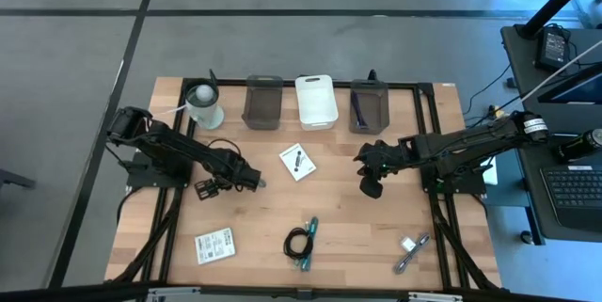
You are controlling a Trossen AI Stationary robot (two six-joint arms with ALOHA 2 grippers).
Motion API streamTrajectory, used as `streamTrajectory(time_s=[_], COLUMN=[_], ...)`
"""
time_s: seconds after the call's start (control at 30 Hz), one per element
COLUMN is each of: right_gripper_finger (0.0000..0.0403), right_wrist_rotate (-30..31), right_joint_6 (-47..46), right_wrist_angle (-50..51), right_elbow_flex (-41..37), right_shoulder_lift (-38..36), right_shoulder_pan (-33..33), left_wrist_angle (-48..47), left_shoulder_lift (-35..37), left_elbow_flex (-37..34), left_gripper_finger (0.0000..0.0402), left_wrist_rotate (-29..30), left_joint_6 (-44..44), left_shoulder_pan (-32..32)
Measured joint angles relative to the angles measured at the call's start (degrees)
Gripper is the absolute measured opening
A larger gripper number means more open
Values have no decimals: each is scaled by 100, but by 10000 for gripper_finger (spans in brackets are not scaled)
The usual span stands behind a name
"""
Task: Pick and place items into bin
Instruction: Put the black charger adapter into the white bin
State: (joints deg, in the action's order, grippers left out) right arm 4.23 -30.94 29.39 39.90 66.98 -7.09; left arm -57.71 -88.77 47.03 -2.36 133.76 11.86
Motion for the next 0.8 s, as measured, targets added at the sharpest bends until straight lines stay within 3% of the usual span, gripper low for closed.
streamTrajectory(time_s=[0.33,0.8], right_gripper_finger=[9,9], right_wrist_rotate=[-2,0], right_joint_6=[0,5], right_wrist_angle=[-2,-2], right_elbow_flex=[0,0], right_shoulder_lift=[0,0], right_shoulder_pan=[1,0], left_wrist_angle=[7,323], left_shoulder_lift=[0,11], left_elbow_flex=[0,-456], left_gripper_finger=[246,246], left_wrist_rotate=[722,546], left_joint_6=[2,5], left_shoulder_pan=[-266,-297])
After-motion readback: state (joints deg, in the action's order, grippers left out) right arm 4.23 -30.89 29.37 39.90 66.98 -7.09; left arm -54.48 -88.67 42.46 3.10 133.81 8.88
